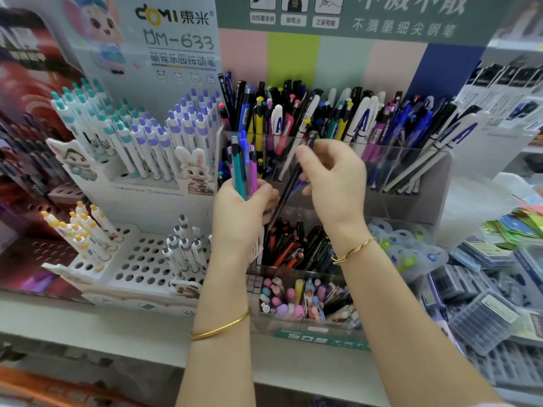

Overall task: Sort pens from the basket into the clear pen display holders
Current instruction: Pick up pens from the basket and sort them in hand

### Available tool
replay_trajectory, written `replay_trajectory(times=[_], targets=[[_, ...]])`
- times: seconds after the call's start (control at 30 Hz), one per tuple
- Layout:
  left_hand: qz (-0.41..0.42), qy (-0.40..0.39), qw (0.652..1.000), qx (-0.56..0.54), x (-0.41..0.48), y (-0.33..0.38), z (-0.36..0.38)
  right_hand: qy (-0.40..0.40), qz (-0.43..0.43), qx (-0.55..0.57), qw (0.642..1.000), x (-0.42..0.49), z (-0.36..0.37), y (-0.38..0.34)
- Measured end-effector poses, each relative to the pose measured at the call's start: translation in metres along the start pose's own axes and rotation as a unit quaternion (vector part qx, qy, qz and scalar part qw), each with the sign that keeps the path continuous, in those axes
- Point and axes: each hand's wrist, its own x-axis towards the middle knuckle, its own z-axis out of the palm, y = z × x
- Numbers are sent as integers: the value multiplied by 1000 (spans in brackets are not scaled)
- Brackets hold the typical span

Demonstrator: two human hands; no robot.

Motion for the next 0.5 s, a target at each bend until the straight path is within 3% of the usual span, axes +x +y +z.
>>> replay_trajectory(times=[0.1,0.2,0.5], targets=[[7,9,1000,-1,3,0,-3,93,-40,48,994,2,-1,0],[6,9,1000,3,1,2,-3,114,-74,32,990,0,4,2],[-12,-32,999,-36,-1,2,-5,-13,-64,-129,989,-6,14,12]])
